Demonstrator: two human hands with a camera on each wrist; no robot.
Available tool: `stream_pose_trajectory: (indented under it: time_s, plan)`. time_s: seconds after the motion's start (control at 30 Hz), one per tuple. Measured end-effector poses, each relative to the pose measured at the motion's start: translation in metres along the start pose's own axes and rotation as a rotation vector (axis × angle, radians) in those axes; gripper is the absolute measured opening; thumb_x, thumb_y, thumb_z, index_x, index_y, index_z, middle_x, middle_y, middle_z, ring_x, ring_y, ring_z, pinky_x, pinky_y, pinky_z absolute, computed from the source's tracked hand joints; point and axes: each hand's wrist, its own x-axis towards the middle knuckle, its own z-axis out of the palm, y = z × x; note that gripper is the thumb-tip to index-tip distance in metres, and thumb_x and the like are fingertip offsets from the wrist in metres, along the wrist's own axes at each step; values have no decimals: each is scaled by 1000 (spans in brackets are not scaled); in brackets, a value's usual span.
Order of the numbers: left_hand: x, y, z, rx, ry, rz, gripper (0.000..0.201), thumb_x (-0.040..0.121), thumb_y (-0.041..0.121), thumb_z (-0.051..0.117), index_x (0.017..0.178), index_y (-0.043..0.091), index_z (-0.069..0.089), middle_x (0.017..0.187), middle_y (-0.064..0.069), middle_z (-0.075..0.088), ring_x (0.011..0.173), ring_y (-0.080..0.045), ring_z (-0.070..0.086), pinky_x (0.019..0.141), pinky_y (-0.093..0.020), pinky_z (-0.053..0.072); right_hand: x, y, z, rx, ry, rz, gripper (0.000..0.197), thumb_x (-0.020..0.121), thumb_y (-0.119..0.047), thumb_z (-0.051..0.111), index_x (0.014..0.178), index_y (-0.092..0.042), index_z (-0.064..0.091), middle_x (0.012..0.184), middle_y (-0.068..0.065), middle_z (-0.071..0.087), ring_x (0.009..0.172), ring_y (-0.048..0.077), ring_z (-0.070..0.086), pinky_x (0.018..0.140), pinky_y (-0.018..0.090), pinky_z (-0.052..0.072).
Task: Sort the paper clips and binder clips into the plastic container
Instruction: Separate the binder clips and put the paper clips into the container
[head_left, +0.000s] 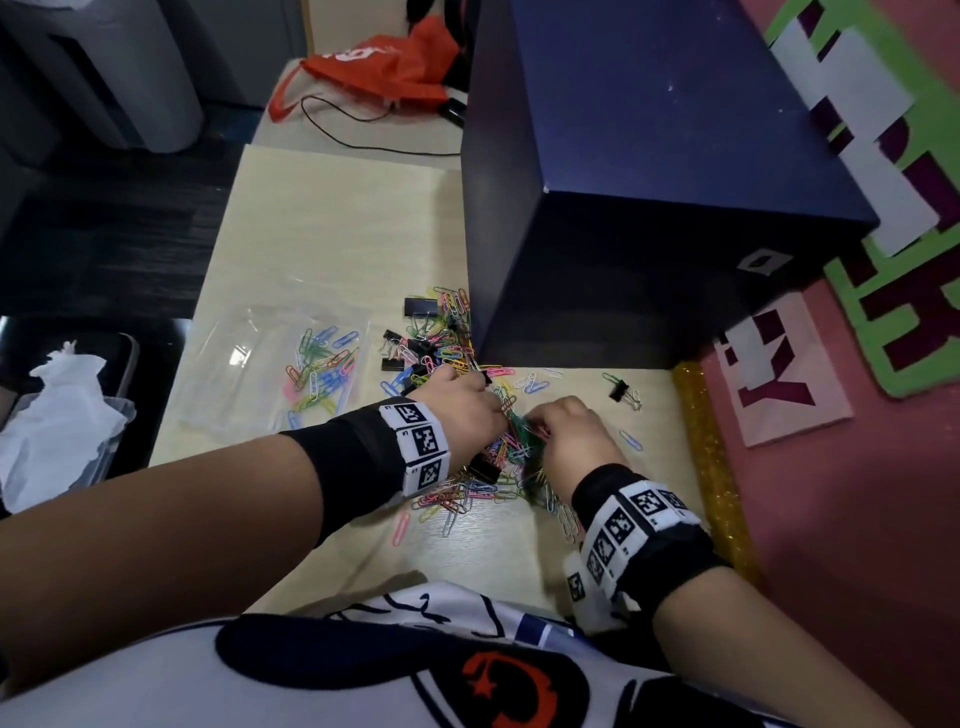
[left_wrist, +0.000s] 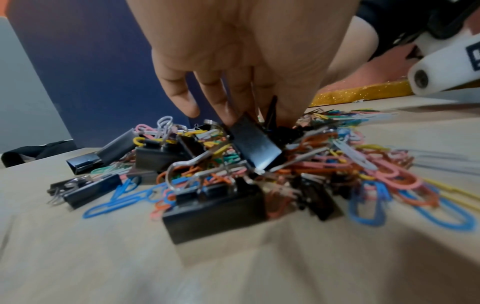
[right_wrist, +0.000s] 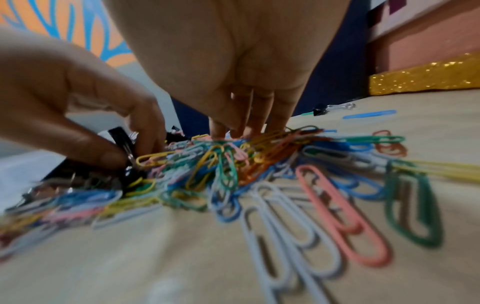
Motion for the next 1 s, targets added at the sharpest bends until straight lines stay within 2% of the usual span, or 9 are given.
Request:
stream_pose_trajectory:
  time_s: [0.07, 0.13, 0.23, 0.4, 0.53, 0.6, 0.77, 0.87, 1.0]
  plan:
    - [0, -1, 0, 7, 8, 6, 25, 94, 19, 49, 117, 21, 58, 118, 3, 55, 114, -23, 41, 90, -39, 33, 1, 7, -5, 93, 102, 100, 40, 86, 1, 46, 116, -22, 58, 122, 2, 47, 116, 21, 45, 95, 28, 39]
    - [1, -3, 0, 3, 42, 2, 23, 95, 24, 49, 116, 22, 59, 117, 3, 54, 113, -23, 42, 88, -38, 34, 4, 17, -13, 61, 173, 246, 30, 91, -10, 47, 119, -18, 55, 126, 7, 45, 116, 26, 44, 94, 31, 39]
    - [2, -7, -3, -19, 65, -24, 27, 96, 33, 47, 117, 23, 58, 119, 1, 53, 114, -24, 45, 88, -37, 36, -3, 21, -17, -125, 100, 368, 36, 91, -6, 41, 126, -10, 47, 133, 13, 40, 121, 31, 39, 96, 34, 36]
    - [7, -15, -14, -44, 48, -42, 32, 99, 35, 39, 121, 19, 56, 114, -4, 58, 106, -26, 57, 82, -37, 47, -9, 10, -1, 48, 42, 229, 32, 88, -1, 43, 114, -14, 56, 119, 8, 48, 109, 27, 50, 90, 32, 42]
    - [7, -19, -16, -57, 43, -69, 32, 98, 36, 39, 116, 17, 57, 111, -5, 60, 101, -27, 60, 81, -40, 53, -13, 17, -15, -64, 233, 418, 35, 91, -11, 43, 125, -4, 50, 128, 17, 47, 115, 34, 46, 89, 33, 38]
    - [6, -19, -15, -71, 48, -77, 31, 97, 36, 39, 113, 17, 58, 109, -5, 61, 98, -28, 60, 79, -40, 53, -19, 20, -18, -118, 219, 476, 42, 88, -13, 32, 123, 5, 48, 127, 21, 47, 116, 35, 44, 88, 34, 35]
    - [3, -16, -10, -74, 68, -88, 31, 97, 33, 37, 111, 15, 59, 107, -6, 60, 97, -28, 60, 74, -35, 48, -13, 10, -5, -57, 97, 280, 28, 90, -9, 44, 115, -6, 55, 121, 15, 51, 110, 32, 48, 89, 31, 40]
    - [-1, -16, -9, -83, 58, -83, 32, 97, 35, 37, 113, 16, 58, 108, -5, 60, 98, -28, 59, 75, -36, 49, -4, 6, -20, -54, 141, 339, 38, 92, -13, 44, 130, -9, 47, 135, 13, 43, 120, 30, 44, 97, 30, 38]
    - [-5, -16, -9, -86, 60, -78, 31, 97, 35, 38, 113, 16, 57, 108, -6, 59, 100, -28, 59, 79, -39, 53, 10, 14, -39, -120, 44, 403, 60, 90, -7, 40, 147, -14, 26, 157, 5, 17, 140, 29, 25, 110, 34, 27]
